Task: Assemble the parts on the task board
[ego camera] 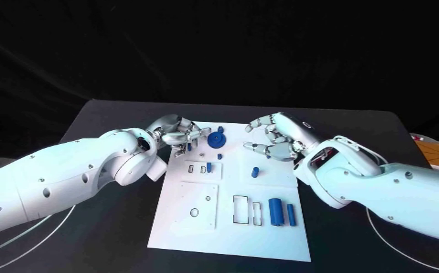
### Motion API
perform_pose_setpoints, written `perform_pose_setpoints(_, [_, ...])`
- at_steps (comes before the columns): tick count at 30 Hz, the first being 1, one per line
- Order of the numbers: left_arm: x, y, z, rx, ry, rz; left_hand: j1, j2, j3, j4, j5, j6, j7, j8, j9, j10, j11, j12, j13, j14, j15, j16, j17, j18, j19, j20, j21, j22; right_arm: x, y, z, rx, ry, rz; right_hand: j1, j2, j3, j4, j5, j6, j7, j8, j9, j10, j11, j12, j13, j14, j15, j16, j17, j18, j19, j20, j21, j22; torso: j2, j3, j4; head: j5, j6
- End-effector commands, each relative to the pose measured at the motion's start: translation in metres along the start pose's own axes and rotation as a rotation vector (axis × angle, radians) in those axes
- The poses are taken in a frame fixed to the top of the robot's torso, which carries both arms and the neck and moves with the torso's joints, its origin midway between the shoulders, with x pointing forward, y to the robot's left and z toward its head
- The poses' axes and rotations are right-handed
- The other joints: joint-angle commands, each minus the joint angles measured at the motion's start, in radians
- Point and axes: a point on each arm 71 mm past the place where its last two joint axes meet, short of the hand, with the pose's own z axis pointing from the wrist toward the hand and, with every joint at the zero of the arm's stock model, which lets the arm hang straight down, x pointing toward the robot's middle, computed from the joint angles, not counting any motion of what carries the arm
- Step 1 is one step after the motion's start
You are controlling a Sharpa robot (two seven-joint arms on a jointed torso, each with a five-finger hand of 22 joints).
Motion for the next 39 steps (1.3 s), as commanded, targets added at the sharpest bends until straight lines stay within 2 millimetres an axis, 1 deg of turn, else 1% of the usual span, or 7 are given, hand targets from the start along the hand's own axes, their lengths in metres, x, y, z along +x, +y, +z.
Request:
perform_pose_setpoints(1, [0.008, 0.003, 0.003, -0.183, 0.144, 0.313, -0.002, 0.02, -0.019, -0.001, 0.001, 0.001, -0.018, 0.053, 0.041, 0.046, -0.015, 0.144, 0.144, 0.046, -0.011, 0.058, 0.086, -0.021, 0.041, -0.01, 0.054, 0.091, -0.011, -0.012, -0.003, 0.066, -0.022, 0.107, 0.009, 0.006, -0.004, 0.0, 0.007, 0.006, 0.0, 0.006, 0.001, 0.002, -0.006, -0.002, 0.135, 0.086, -0.006, -0.004, 0.184, 0.011, -0.001, -0.005, 0.003, 0.129, -0.01, 0.0043, -0.002, 0.005, -0.004])
perform_pose_setpoints(3, [0.009, -0.001, 0.005, -0.219, 0.168, 0.378, -0.003, 0.027, -0.029, 0.0, 0.0, 0.001, -0.022, 0.072, 0.057, 0.071, -0.02, 0.204, 0.213, 0.051, -0.015, 0.067, 0.101, -0.023, 0.047, -0.013, 0.064, 0.107, -0.016, -0.02, -0.005, 0.1, -0.027, 0.116, 0.009, 0.006, -0.005, 0.0, 0.011, 0.006, 0.0, 0.007, 0.001, 0.001, -0.006, -0.003, 0.134, 0.086, -0.007, -0.004, 0.184, 0.012, -0.002, -0.006, 0.002, 0.128, -0.014, 0.0056, -0.001, 0.005, -0.01])
perform_pose_setpoints(7, [0.007, -0.012, 0.012, -0.271, 0.185, 0.477, -0.004, 0.036, -0.042, -0.001, 0.002, 0.003, -0.03, 0.098, 0.081, 0.091, -0.027, 0.254, 0.269, 0.059, -0.02, 0.081, 0.125, -0.028, 0.057, -0.016, 0.078, 0.132, -0.023, -0.032, -0.006, 0.15, -0.035, 0.121, 0.011, 0.006, -0.01, 0.0, 0.025, 0.004, -0.001, 0.011, 0.002, -0.001, -0.007, -0.005, 0.132, 0.086, -0.009, -0.005, 0.182, 0.012, -0.002, -0.008, 0.0, 0.128, -0.018, 0.0075, 0.0, 0.008, -0.012])
perform_pose_setpoints(13, [0.008, -0.026, 0.023, -0.323, 0.195, 0.558, -0.017, 0.047, -0.053, 0.0, 0.002, 0.001, -0.032, 0.11, 0.095, 0.091, -0.029, 0.267, 0.281, 0.061, -0.022, 0.084, 0.13, -0.028, 0.058, -0.017, 0.082, 0.137, -0.028, -0.043, -0.007, 0.191, -0.041, 0.119, 0.012, 0.006, -0.013, 0.0, 0.041, 0.001, -0.002, 0.014, 0.001, -0.002, -0.008, -0.006, 0.13, 0.086, -0.01, -0.005, 0.181, 0.012, -0.002, -0.009, -0.001, 0.127, -0.021, 0.0103, -0.001, 0.011, -0.016])
perform_pose_setpoints(21, [0.012, -0.036, 0.031, -0.357, 0.206, 0.615, -0.042, 0.06, -0.077, 0.0, 0.001, -0.003, -0.036, 0.132, 0.121, 0.096, -0.032, 0.288, 0.304, 0.064, -0.024, 0.09, 0.14, -0.029, 0.059, -0.019, 0.087, 0.145, -0.03, -0.049, -0.007, 0.218, -0.039, 0.115, 0.012, 0.006, -0.014, 0.001, 0.042, 0.0, -0.002, 0.014, 0.001, -0.003, -0.008, -0.007, 0.129, 0.086, -0.01, -0.005, 0.181, 0.012, -0.002, -0.01, -0.002, 0.127, -0.018, 0.0088, -0.0001, 0.01, -0.021])
perform_pose_setpoints(29, [0.018, -0.034, 0.037, -0.404, 0.249, 0.667, -0.05, 0.066, -0.085, -0.001, 0.001, -0.007, -0.036, 0.139, 0.131, 0.093, -0.032, 0.29, 0.304, 0.064, -0.025, 0.092, 0.143, -0.031, 0.061, -0.019, 0.09, 0.152, -0.03, -0.053, -0.006, 0.236, -0.032, 0.112, 0.009, 0.006, -0.019, 0.002, 0.055, -0.004, -0.001, 0.017, 0.001, -0.006, -0.008, -0.011, 0.126, 0.084, -0.01, -0.007, 0.176, 0.013, -0.005, -0.01, -0.008, 0.123, -0.019, 0.0081, 0.0024, 0.01, -0.03])
perform_pose_setpoints(39, [0.024, -0.032, 0.041, -0.42, 0.262, 0.657, -0.045, 0.072, -0.087, -0.001, 0.01, -0.008, -0.039, 0.147, 0.14, 0.092, -0.033, 0.293, 0.308, 0.065, -0.025, 0.093, 0.146, -0.032, 0.063, -0.019, 0.093, 0.158, -0.026, -0.053, -0.003, 0.238, -0.022, 0.116, 0.008, 0.007, -0.021, 0.003, 0.067, -0.007, -0.001, 0.019, 0.001, -0.007, -0.008, -0.011, 0.125, 0.084, -0.01, -0.007, 0.176, 0.014, -0.007, -0.01, -0.01, 0.122, -0.017, 0.008, -0.0011, 0.015, -0.035])
